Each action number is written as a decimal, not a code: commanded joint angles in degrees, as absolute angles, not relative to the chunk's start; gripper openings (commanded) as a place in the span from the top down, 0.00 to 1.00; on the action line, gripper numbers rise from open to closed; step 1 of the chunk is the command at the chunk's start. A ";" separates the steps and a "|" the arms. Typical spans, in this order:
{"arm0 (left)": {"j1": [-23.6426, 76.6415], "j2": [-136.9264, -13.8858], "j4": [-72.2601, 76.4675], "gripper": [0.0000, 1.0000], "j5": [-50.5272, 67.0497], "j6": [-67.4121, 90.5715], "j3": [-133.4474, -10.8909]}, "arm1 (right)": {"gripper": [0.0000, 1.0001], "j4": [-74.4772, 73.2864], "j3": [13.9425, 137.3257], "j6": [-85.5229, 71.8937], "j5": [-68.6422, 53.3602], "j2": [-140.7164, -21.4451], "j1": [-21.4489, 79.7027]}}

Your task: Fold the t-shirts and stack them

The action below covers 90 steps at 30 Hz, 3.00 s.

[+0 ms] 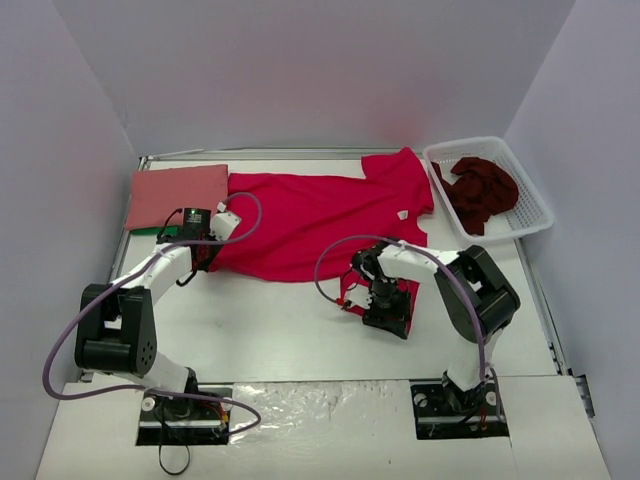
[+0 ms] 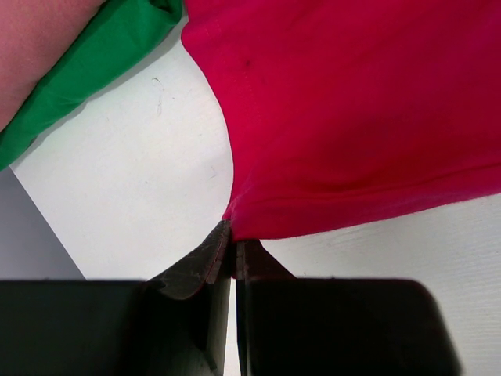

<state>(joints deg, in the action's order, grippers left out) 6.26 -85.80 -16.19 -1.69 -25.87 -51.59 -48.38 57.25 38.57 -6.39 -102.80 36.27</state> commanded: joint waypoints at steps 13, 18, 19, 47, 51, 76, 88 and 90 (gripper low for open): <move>6.15 -82.09 -16.61 0.98 -0.70 -25.31 -50.98 | 0.60 -40.79 55.72 30.16 -1.15 -108.72 42.01; 6.06 -81.39 -16.44 0.98 -0.44 -25.40 -50.54 | 0.77 -39.20 55.55 28.57 -0.36 -110.39 43.42; 6.06 -81.47 -16.44 0.98 -0.35 -25.49 -50.45 | 0.79 -39.20 55.81 28.30 -0.26 -110.56 43.77; 8.44 -66.89 -30.49 0.98 10.11 -36.30 -45.62 | 1.00 -67.94 63.28 36.39 -6.33 -84.30 29.53; 8.53 -63.38 -32.96 0.98 10.02 -37.88 -44.48 | 1.00 -67.85 63.02 34.72 -8.00 -80.16 29.53; 8.96 -56.69 -36.29 0.98 14.32 -43.50 -36.21 | 1.00 -67.76 65.22 35.77 -10.37 -68.55 21.09; 8.97 -58.97 -34.80 0.98 13.89 -43.94 -36.38 | 1.00 -58.98 64.42 32.96 -6.33 -72.24 18.99; 8.96 -59.59 -35.24 0.98 13.45 -44.38 -37.00 | 1.00 -57.92 65.65 33.31 -6.07 -73.82 18.37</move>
<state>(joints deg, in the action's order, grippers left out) 8.67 -59.11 -34.04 13.50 -43.46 -35.00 -58.85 63.46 33.87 -7.97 -71.72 19.27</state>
